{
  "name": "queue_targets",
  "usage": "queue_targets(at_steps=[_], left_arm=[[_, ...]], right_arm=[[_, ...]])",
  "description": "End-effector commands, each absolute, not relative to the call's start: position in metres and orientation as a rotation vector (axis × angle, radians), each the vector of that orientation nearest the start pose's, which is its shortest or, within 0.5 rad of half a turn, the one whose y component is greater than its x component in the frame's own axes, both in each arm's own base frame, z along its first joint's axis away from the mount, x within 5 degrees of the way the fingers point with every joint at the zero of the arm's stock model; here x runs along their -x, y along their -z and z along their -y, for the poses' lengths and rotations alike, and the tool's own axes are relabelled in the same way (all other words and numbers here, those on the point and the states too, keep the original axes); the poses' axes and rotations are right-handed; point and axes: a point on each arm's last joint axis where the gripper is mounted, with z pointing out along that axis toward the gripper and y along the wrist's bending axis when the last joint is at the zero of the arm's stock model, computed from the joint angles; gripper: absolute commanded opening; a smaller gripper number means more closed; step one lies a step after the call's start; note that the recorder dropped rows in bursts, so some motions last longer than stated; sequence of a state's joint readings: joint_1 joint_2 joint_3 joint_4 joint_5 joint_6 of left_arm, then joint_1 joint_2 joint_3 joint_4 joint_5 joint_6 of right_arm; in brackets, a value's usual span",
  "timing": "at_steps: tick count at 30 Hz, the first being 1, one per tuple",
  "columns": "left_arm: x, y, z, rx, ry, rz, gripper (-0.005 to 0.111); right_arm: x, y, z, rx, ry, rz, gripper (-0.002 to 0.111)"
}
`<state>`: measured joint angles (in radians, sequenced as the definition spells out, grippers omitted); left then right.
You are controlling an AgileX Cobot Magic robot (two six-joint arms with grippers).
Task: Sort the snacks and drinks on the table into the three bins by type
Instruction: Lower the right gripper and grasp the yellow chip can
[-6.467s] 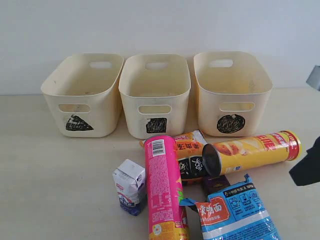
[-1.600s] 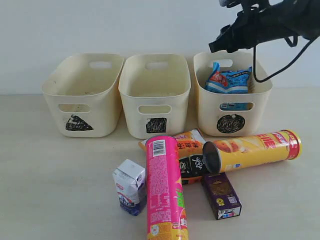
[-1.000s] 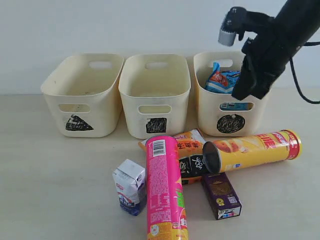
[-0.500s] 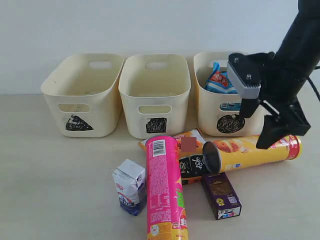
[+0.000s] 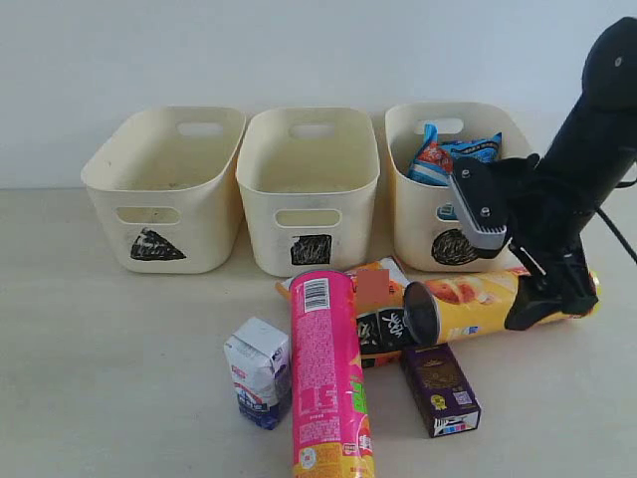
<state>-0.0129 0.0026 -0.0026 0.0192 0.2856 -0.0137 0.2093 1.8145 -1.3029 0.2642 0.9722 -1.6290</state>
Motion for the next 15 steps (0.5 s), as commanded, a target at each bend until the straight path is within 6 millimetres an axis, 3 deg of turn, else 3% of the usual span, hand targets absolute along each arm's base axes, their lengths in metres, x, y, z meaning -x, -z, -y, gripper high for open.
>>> queue_targets(at_steps=[1, 8, 12, 15], left_arm=[[-0.055, -0.188, 0.0, -0.01, -0.001, -1.761, 0.004], [-0.055, -0.188, 0.0, -0.01, -0.001, -1.761, 0.004], [-0.055, -0.188, 0.0, -0.01, -0.001, -1.761, 0.004], [-0.055, -0.188, 0.0, -0.01, -0.001, -1.761, 0.004]], right_arm=[[-0.353, -0.198, -0.095, 2.159, -0.125, -1.902, 0.078], [-0.362, -0.172, -0.096, 2.159, -0.13, -1.931, 0.074], [-0.367, -0.165, -0.096, 2.151, -0.095, -1.928, 0.054], [-0.369, -0.163, -0.094, 2.173, -0.059, -1.917, 0.03]])
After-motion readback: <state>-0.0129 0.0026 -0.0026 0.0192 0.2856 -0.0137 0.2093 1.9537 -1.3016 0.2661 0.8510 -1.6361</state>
